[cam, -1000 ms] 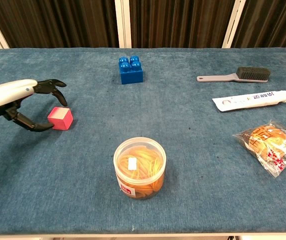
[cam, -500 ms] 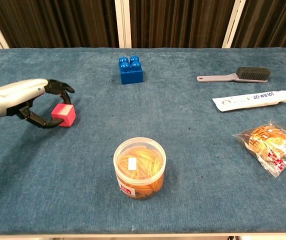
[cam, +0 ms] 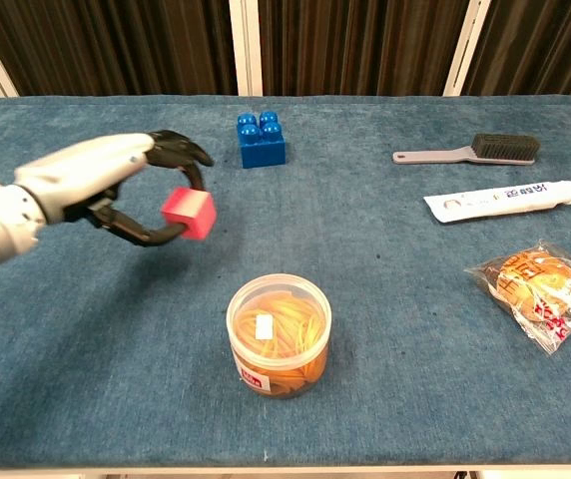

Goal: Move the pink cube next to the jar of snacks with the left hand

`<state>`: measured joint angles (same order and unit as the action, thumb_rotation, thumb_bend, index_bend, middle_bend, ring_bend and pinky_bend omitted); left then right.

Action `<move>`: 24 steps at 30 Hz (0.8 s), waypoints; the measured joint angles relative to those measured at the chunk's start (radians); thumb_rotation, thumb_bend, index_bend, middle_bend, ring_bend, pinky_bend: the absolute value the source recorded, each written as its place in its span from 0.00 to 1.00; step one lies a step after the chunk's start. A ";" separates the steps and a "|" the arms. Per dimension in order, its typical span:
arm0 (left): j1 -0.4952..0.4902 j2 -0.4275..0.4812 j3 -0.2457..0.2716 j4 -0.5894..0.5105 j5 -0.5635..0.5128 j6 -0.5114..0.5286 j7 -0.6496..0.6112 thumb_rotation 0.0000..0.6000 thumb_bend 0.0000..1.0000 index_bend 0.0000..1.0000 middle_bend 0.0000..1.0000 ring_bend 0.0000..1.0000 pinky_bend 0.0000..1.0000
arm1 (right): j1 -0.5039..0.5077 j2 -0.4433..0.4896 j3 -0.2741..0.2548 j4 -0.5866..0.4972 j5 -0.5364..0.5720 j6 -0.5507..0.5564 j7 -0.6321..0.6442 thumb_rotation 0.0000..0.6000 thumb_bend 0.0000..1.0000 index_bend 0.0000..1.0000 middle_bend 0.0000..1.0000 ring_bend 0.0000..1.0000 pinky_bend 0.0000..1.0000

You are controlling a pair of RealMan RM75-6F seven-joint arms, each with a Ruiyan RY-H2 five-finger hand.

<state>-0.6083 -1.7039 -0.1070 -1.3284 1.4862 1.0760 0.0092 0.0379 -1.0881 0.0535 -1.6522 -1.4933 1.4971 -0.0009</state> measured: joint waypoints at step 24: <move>-0.067 -0.145 0.003 0.102 -0.023 -0.056 -0.033 1.00 0.01 0.56 0.16 0.00 0.07 | -0.081 0.070 0.008 0.075 -0.036 0.139 0.292 1.00 0.27 0.00 0.00 0.00 0.00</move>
<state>-0.6751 -1.8493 -0.1039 -1.2262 1.4629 1.0203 -0.0241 -0.0429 -1.0181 0.0612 -1.5775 -1.5291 1.6361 0.2909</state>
